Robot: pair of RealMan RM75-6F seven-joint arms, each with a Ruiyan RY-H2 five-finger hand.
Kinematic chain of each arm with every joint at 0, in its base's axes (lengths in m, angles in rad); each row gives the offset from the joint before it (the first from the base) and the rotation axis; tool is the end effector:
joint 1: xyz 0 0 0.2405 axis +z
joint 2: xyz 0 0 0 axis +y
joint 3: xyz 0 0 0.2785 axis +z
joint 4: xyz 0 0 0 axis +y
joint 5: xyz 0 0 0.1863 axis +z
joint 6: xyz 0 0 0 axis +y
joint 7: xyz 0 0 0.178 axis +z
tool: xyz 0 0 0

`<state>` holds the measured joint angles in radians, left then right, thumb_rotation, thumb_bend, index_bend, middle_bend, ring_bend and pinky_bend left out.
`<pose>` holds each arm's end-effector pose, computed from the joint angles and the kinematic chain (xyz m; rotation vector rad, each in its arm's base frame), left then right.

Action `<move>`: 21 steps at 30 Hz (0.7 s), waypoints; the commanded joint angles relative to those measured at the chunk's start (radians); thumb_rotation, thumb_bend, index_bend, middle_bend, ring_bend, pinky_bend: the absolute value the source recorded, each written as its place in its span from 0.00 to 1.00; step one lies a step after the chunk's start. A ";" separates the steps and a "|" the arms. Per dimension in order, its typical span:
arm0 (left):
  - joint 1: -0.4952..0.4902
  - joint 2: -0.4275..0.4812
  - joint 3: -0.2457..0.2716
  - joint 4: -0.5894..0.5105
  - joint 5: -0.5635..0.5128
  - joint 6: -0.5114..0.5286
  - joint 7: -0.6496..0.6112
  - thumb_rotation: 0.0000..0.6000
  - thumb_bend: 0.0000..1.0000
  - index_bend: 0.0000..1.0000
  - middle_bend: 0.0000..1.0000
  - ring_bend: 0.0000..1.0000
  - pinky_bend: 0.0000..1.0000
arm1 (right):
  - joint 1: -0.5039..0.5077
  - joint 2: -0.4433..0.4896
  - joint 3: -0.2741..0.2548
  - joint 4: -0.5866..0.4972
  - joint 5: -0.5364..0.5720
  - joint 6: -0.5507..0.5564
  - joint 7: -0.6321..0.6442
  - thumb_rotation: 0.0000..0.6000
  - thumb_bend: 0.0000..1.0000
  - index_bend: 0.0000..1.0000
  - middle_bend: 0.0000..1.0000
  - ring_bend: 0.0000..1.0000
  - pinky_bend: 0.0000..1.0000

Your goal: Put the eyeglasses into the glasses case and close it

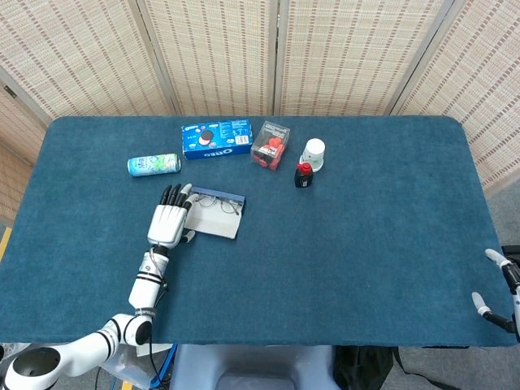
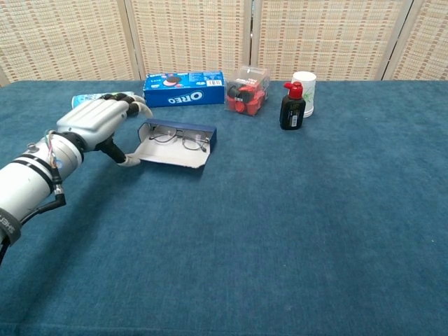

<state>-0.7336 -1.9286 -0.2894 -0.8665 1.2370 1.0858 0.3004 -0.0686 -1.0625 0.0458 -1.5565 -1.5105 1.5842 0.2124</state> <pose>-0.1823 0.4223 -0.0463 -1.6042 -0.7468 -0.9236 -0.3523 -0.1621 0.2293 1.2177 -0.9792 0.9368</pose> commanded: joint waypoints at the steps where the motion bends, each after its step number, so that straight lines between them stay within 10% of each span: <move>1: -0.015 -0.019 -0.011 0.029 0.002 0.007 -0.030 1.00 0.20 0.26 0.00 0.00 0.00 | 0.000 0.001 0.001 -0.001 0.002 -0.001 -0.001 1.00 0.30 0.16 0.24 0.16 0.07; 21: -0.120 -0.124 -0.053 0.235 -0.038 -0.068 -0.063 1.00 0.25 0.37 0.05 0.00 0.00 | 0.006 0.003 0.004 -0.005 0.006 -0.012 -0.006 1.00 0.30 0.16 0.24 0.16 0.07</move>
<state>-0.8524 -2.0505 -0.3441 -0.6337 1.1987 1.0168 0.2404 -0.0623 -1.0592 0.0495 -1.5613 -1.5042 1.5723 0.2068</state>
